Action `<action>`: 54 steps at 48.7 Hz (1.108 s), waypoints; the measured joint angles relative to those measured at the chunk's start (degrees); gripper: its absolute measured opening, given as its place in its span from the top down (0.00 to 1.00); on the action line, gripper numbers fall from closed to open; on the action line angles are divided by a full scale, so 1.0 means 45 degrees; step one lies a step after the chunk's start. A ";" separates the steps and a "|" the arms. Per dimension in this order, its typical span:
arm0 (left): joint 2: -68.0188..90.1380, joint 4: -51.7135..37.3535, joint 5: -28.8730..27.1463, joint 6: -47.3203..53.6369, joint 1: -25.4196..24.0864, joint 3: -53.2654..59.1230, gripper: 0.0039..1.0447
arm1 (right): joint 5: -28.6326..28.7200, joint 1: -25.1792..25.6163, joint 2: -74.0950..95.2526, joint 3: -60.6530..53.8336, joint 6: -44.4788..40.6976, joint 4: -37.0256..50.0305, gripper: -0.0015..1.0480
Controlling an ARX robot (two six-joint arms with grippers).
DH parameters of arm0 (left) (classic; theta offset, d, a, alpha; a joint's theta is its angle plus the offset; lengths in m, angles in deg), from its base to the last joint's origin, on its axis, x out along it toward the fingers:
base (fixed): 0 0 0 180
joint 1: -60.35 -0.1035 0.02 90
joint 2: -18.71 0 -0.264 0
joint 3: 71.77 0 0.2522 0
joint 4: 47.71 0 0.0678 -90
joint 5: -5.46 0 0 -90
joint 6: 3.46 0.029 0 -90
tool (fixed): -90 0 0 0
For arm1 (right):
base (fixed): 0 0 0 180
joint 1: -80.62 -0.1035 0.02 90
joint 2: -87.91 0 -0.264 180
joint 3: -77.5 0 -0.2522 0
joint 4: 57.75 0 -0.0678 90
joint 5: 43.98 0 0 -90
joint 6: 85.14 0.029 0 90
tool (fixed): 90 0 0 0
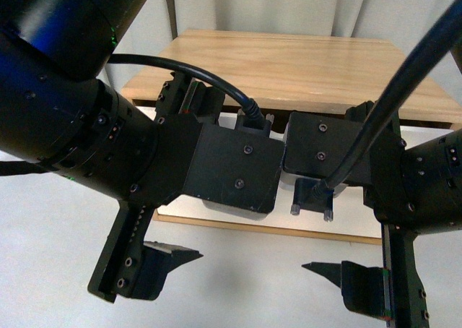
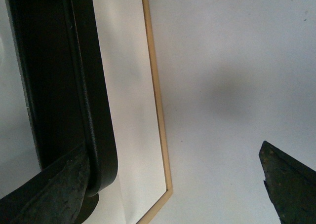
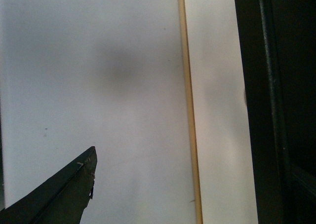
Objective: Pull drawer
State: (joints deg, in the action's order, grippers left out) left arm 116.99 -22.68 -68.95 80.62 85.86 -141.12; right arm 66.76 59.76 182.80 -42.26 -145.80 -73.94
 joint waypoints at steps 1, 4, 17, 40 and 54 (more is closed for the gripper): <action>-0.0044 0.0000 -0.0005 0.0024 0.0005 0.0049 0.05 | 0.0019 -0.0019 -0.0058 -0.0068 0.0000 -0.0024 0.09; -0.0257 -0.0005 -0.0005 0.0199 0.0029 0.0311 0.05 | 0.0073 -0.0063 -0.0233 -0.0267 -0.0024 -0.0053 0.09; -0.1491 -0.0019 0.0010 0.0787 0.0301 0.1792 0.05 | 0.0423 -0.0389 -0.1258 -0.1277 -0.0117 -0.0272 0.09; -0.2540 -0.0393 0.0413 0.1093 0.0461 0.2958 0.05 | 0.0447 -0.0860 -0.2336 -0.1870 0.0223 -0.0311 0.09; -0.3444 -0.2025 0.2074 -0.0019 0.0243 0.3381 0.05 | 0.1365 -0.0272 -0.3439 -0.1948 0.1297 0.0223 0.09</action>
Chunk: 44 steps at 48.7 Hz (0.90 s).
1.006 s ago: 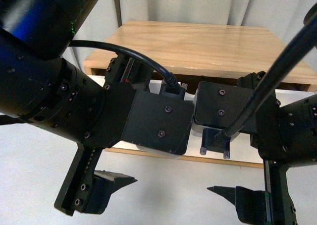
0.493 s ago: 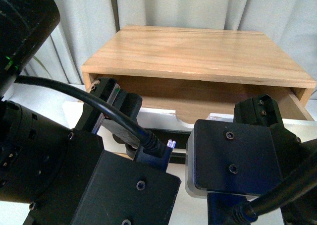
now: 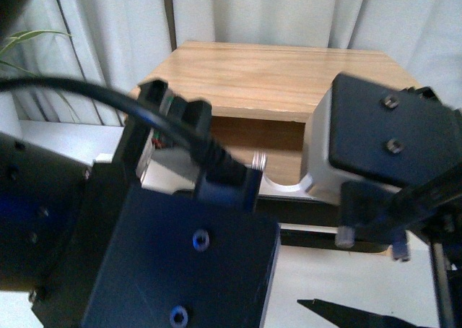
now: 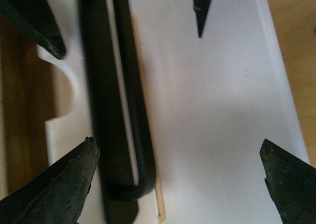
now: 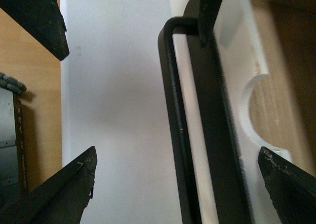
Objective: Pull drawer
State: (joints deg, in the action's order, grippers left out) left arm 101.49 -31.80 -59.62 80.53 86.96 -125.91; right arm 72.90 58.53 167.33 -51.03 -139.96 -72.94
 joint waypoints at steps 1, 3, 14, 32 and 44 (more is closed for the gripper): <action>-0.0170 -0.0068 0.0107 -0.0102 -0.0024 0.0000 0.05 | 0.0034 0.0024 -0.0068 -0.0015 0.0034 0.0005 0.09; -0.0427 -0.0180 0.0287 -0.0316 -0.0087 0.0000 0.05 | 0.0107 0.0097 -0.0282 -0.0073 0.0112 0.0044 0.09; -0.1642 -0.1078 0.0782 -0.1268 -0.0554 0.0389 0.05 | 0.0136 0.0486 -0.1239 -0.0466 0.0646 0.0763 0.09; -0.5003 -0.5056 0.0675 -0.4260 -0.1846 0.3298 0.05 | -0.0869 0.1671 -0.3177 -0.2433 0.4284 0.5275 0.09; -0.7446 -0.7373 -0.0209 -0.7611 -0.3677 0.5761 0.05 | -0.1933 0.2671 -0.4915 -0.3881 0.6601 0.6693 0.09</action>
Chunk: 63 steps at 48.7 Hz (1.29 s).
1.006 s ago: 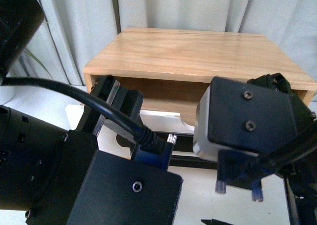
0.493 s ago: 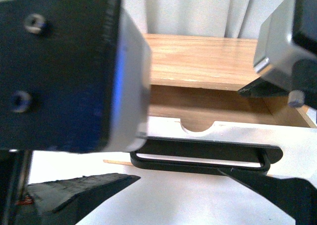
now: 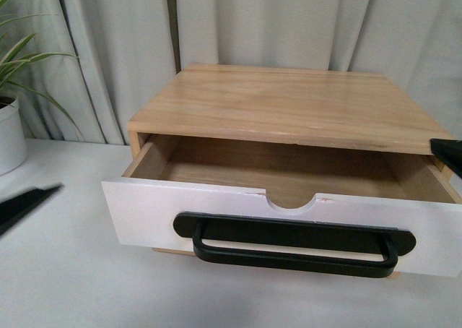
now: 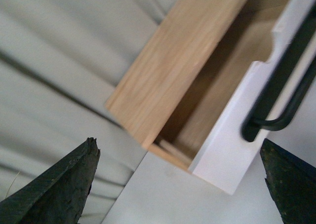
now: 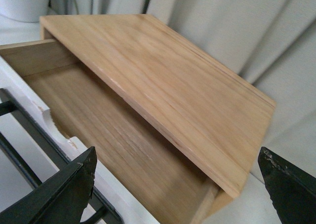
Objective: Pull drawer
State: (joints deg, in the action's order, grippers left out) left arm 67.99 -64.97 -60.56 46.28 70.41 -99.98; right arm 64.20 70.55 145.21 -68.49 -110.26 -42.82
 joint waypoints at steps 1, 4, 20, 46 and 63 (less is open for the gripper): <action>-0.0248 -0.0141 -0.0131 -0.0325 -0.0107 0.0131 0.05 | -0.0083 0.0049 -0.0155 -0.0131 0.0151 0.0078 0.09; -0.1132 -0.0126 -0.0622 -0.1141 -0.0189 0.0481 0.05 | -0.0384 0.0151 -0.0559 -0.0486 0.0539 0.0165 0.09; -0.6271 0.3497 -0.4294 -0.3881 0.1540 0.1758 0.05 | -0.2089 0.0189 -0.3973 -0.2463 0.2404 -0.0733 0.09; -0.6426 0.4930 -0.8451 -0.9991 0.1768 0.2273 0.06 | -0.4507 -0.0971 -0.7320 -0.3541 0.4464 -0.2463 0.09; -0.7820 0.3764 -0.7674 -1.0880 0.0248 0.3113 0.61 | -0.6266 -0.0160 -0.8694 -0.4415 0.5377 -0.2322 0.62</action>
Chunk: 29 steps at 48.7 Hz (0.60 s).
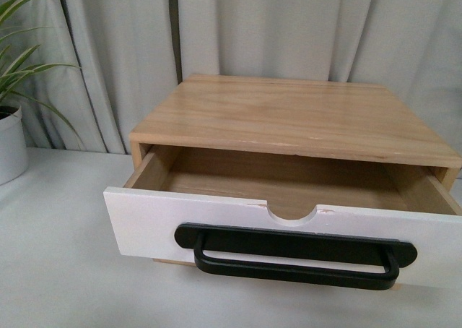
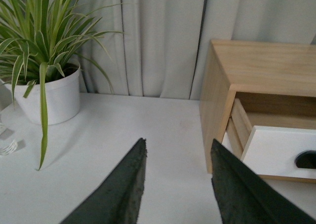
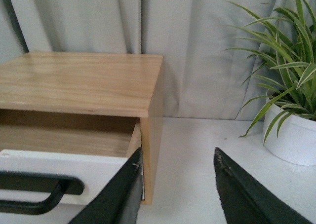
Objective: Pull drawer
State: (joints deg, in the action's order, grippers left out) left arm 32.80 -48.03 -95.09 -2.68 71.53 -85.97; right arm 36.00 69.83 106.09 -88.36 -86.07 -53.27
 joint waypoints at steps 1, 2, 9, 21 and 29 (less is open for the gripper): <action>-0.0107 0.0097 0.0121 -0.0010 -0.0112 0.0000 0.64 | 0.0102 0.0102 -0.0092 -0.0010 0.0010 -0.0117 0.65; -0.0262 0.0219 0.0228 -0.0015 -0.0253 0.0000 0.69 | 0.0185 0.0219 -0.0180 -0.0010 0.0029 -0.0219 0.69; -0.1710 0.1943 0.2181 -0.0107 -0.2006 -0.0010 0.96 | 0.2142 0.1928 -0.1224 -0.0010 0.0053 -0.1190 0.99; -0.3060 0.3113 0.2327 -0.0160 -0.2429 -0.0010 0.96 | 0.2249 0.2361 -0.2618 0.0000 0.0078 -0.2880 0.99; -0.3084 0.3123 0.2322 -0.0160 -0.2438 -0.0010 0.96 | 0.2254 0.2380 -0.3973 0.0000 0.0078 -0.4022 0.99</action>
State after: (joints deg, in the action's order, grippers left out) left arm 18.92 -33.98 -84.64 -3.40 60.55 -86.02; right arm 46.14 80.54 88.21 -88.36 -85.72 -71.36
